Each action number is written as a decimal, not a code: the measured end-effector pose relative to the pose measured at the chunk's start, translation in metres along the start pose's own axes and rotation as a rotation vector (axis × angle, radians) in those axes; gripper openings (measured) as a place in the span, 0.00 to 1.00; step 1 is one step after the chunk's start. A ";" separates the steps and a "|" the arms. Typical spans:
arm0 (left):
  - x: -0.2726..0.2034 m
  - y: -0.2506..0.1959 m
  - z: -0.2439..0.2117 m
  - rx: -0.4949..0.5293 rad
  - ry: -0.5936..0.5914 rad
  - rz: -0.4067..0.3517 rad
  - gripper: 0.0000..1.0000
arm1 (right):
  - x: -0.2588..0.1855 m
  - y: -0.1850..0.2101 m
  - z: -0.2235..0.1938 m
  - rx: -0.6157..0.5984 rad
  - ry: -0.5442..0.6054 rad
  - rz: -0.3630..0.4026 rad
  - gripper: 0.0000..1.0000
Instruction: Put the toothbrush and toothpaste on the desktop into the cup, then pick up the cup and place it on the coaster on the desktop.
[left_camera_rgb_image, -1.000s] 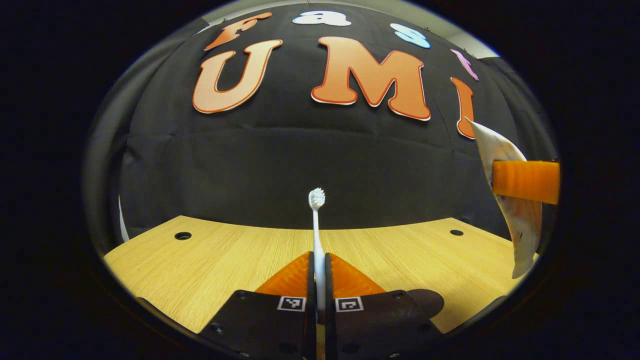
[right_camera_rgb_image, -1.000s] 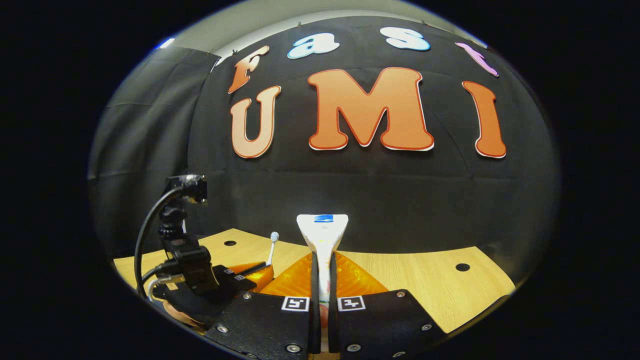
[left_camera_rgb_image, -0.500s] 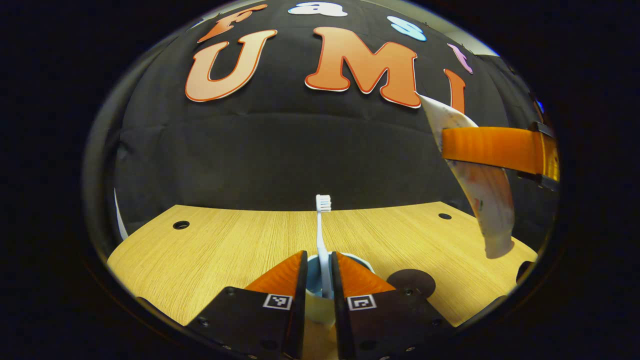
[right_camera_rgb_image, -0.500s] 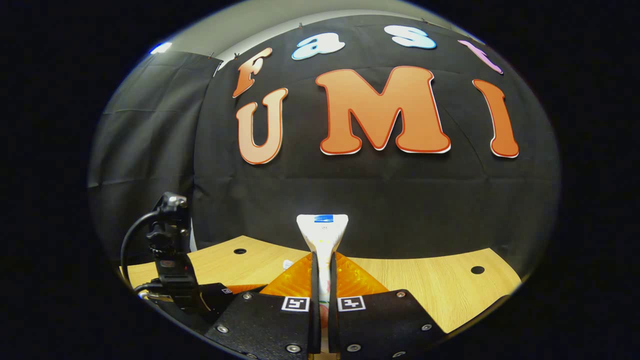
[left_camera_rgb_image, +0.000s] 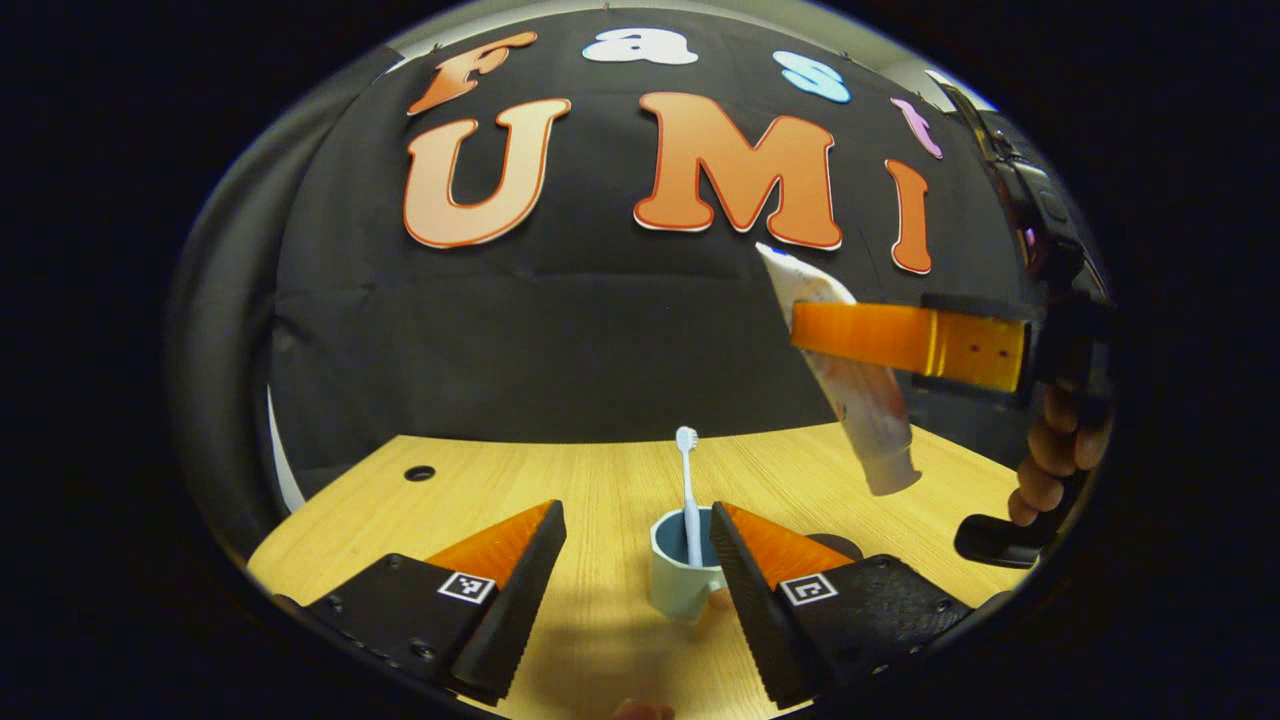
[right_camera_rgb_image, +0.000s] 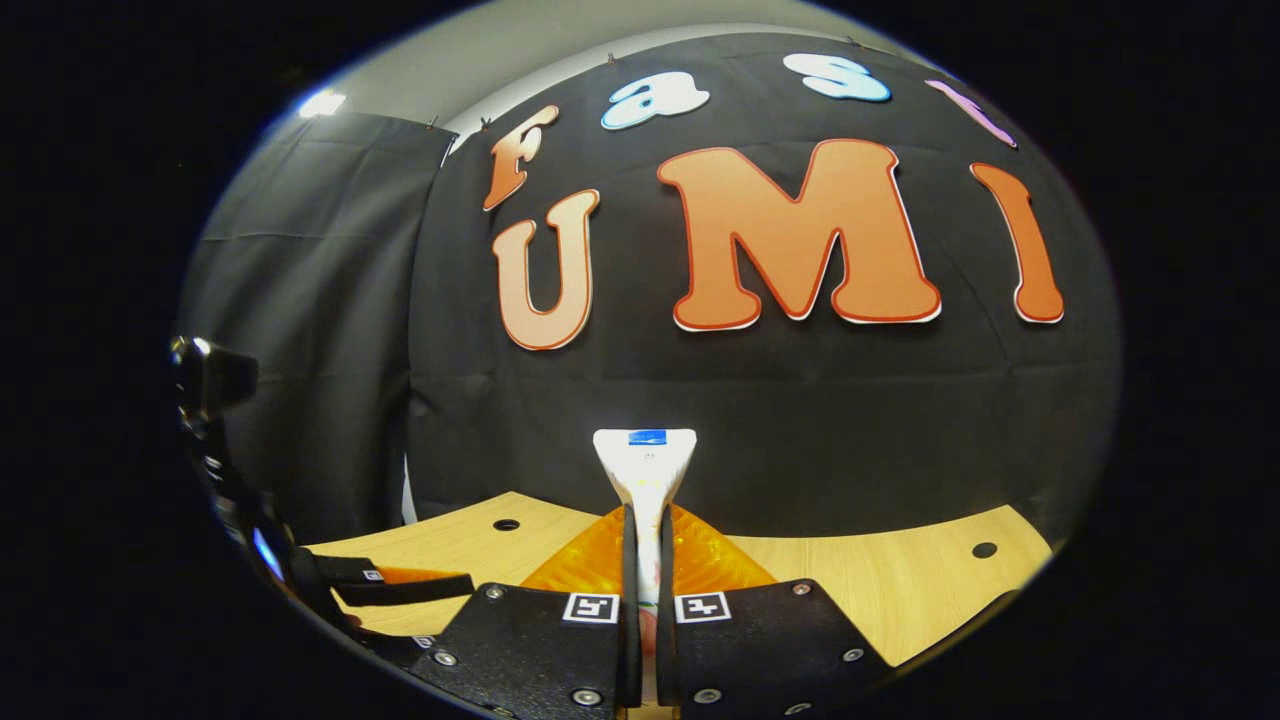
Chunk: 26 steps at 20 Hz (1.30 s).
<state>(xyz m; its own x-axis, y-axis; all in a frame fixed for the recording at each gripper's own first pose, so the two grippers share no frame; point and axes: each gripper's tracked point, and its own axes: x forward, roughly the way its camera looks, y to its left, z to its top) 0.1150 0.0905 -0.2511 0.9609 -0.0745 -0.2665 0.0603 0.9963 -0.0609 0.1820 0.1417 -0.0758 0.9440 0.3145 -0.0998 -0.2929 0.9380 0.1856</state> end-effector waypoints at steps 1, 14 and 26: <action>-0.008 0.004 0.006 0.007 -0.013 0.009 0.88 | 0.003 0.004 -0.002 0.006 0.001 0.010 0.06; -0.072 0.048 0.044 -0.045 -0.048 0.083 0.95 | 0.049 0.035 -0.062 0.025 0.084 0.077 0.06; -0.067 0.056 0.036 -0.067 -0.012 0.115 0.97 | 0.073 0.027 -0.090 0.094 0.014 0.055 0.06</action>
<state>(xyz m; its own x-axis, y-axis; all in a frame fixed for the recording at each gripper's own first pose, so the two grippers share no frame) 0.0636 0.1526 -0.2019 0.9637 0.0414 -0.2636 -0.0686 0.9931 -0.0951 0.2296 0.2036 -0.1661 0.9244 0.3680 -0.0999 -0.3284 0.9015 0.2817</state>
